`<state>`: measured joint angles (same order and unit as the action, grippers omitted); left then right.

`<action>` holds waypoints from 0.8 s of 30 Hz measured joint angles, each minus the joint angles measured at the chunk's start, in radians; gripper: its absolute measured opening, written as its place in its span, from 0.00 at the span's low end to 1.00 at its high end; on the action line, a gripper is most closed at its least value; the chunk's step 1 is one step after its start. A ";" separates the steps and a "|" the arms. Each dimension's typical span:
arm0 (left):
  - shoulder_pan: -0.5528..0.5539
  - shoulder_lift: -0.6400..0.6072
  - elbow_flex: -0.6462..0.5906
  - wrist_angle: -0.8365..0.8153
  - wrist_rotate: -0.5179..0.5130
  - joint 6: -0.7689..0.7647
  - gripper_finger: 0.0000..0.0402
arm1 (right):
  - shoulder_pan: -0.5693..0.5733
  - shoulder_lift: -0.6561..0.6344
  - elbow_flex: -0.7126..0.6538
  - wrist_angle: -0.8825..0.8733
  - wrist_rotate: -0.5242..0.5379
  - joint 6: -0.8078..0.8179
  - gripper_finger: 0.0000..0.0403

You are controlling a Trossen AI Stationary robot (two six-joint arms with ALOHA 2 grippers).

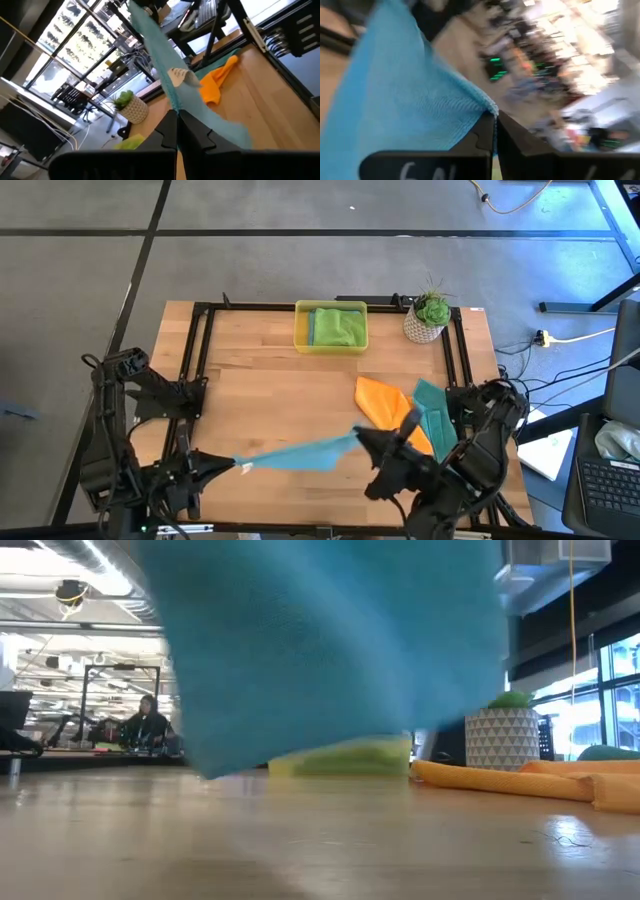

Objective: Fold microfiber towels
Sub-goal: Fold the left blue cloth

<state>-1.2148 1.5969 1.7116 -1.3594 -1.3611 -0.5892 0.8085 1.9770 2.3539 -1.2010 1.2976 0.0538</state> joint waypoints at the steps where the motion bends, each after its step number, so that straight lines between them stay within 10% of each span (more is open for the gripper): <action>1: 0.001 0.000 0.000 0.001 -0.002 0.000 0.00 | -0.005 0.005 0.000 0.003 -0.051 0.023 0.03; 7: -0.015 0.000 0.002 0.038 0.090 -0.003 0.00 | -0.014 0.029 -0.001 0.040 -0.251 0.002 0.03; 14: -0.066 -0.001 0.040 -0.044 -0.044 -0.022 0.00 | -0.021 0.028 -0.001 0.069 -0.045 -0.085 0.03; 24: 0.207 -0.034 -0.147 -0.214 0.197 -0.258 0.00 | -0.282 0.026 -0.143 -0.362 -0.155 0.418 0.03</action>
<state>-1.0079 1.5627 1.5645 -1.5730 -1.1643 -0.8475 0.5260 2.0033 2.2109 -1.5629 1.1429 0.4713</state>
